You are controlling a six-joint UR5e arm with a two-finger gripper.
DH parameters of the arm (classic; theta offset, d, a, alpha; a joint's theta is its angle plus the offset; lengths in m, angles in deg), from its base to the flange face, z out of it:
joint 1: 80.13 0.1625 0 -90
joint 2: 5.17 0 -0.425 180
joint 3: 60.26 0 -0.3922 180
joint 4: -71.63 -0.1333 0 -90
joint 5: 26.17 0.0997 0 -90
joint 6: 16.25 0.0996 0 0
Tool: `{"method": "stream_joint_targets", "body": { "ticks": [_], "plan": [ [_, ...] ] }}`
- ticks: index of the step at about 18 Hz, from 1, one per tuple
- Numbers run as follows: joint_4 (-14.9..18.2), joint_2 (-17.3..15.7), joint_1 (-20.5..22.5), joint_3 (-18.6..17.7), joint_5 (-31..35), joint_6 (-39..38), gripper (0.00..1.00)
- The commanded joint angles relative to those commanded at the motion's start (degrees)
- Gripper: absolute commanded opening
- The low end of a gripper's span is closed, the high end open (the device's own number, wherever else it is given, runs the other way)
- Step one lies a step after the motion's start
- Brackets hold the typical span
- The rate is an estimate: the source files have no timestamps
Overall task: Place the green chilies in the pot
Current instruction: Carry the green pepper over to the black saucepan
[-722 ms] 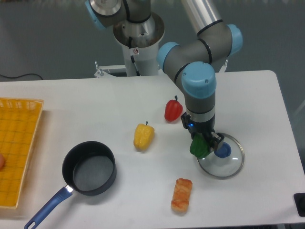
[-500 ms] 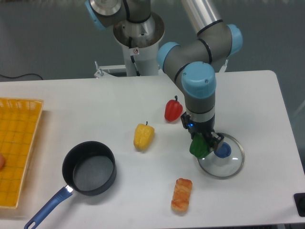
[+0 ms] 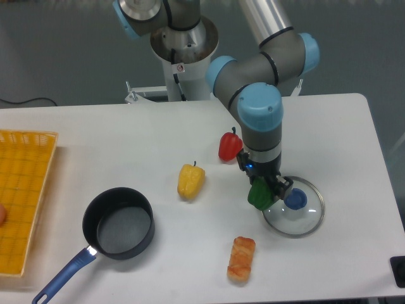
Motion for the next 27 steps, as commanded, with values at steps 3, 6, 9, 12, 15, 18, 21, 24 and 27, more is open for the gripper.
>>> {"method": "stream_joint_targets", "body": {
  "ticks": [3,6,9,12,15,18,21,24,27],
  "plan": [
    [2.47,-1.76,-2.11,-0.44,0.00,-2.37,0.51],
    [3.09,-2.99,-5.27,-0.97,0.00,-6.41,0.52],
    [3.00,-3.26,-8.87,-0.97,-0.09,-11.33,0.51],
    [2.65,-3.26,-12.47,-0.79,-0.18,-15.99,0.52],
    [2.56,-3.43,-15.46,-0.88,-0.18,-19.60,0.52],
    [2.38,-3.26,-18.36,-0.88,0.00,-22.76,0.52],
    [2.03,-1.86,-21.18,-0.18,0.26,-26.45,0.52],
    [1.60,-1.06,-22.59,1.05,0.18,-27.95,0.52],
    [0.19,0.78,-24.26,1.84,0.35,-29.89,0.52]
  ]
}}
